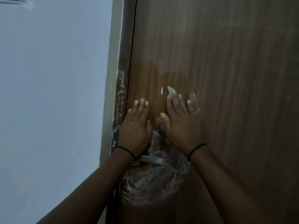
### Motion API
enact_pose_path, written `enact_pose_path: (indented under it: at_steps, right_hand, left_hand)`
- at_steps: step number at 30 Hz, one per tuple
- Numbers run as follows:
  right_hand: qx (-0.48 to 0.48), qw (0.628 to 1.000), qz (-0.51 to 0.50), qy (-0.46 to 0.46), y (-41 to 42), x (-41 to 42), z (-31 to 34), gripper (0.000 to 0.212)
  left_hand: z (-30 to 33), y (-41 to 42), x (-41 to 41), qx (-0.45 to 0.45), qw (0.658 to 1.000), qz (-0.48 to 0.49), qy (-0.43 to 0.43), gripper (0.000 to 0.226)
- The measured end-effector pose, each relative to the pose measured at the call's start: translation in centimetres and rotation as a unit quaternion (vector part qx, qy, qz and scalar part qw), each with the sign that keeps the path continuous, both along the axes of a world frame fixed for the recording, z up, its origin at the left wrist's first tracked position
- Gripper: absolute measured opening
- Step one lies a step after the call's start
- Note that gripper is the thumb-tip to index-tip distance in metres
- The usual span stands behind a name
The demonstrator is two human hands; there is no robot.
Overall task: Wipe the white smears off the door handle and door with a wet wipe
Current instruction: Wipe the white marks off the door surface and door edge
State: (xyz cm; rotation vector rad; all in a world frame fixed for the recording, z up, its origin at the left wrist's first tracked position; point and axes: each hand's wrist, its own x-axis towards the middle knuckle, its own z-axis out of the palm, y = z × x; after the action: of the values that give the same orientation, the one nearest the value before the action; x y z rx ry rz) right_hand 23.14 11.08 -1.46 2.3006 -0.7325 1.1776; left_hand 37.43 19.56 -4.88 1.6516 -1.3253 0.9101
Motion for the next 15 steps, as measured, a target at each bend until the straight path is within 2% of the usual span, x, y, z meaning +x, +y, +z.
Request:
enact_pose_path:
  at_steps: [3, 7, 9, 12, 15]
  right_hand:
    - [0.012, 0.999, -0.024, -0.025, -1.1, -2.2, -1.3, 0.062]
    - [0.036, 0.994, -0.036, -0.098, -1.5, -2.1, 1.5, 0.062]
    - [0.037, 0.997, -0.011, -0.068, -0.6, -1.0, 2.0, 0.065]
    - [0.018, 1.000, 0.008, 0.012, 0.0, -1.3, -0.5, 0.065]
    - [0.026, 0.999, -0.024, -0.009, -1.2, -3.6, -2.4, 0.062]
  left_hand:
    - [0.1, 0.2, 0.2, 0.005, 1.000, -0.005, -0.007, 0.059]
    - [0.0, 0.0, -0.1, 0.000, 1.000, 0.000, -0.002, 0.059]
    - [-0.1, -0.2, -0.4, -0.008, 1.000, -0.004, 0.009, 0.059]
    - [0.0, -0.1, -0.3, -0.009, 1.000, -0.007, 0.011, 0.059]
    - [0.1, 0.4, -0.1, -0.003, 1.000, -0.011, 0.004, 0.059]
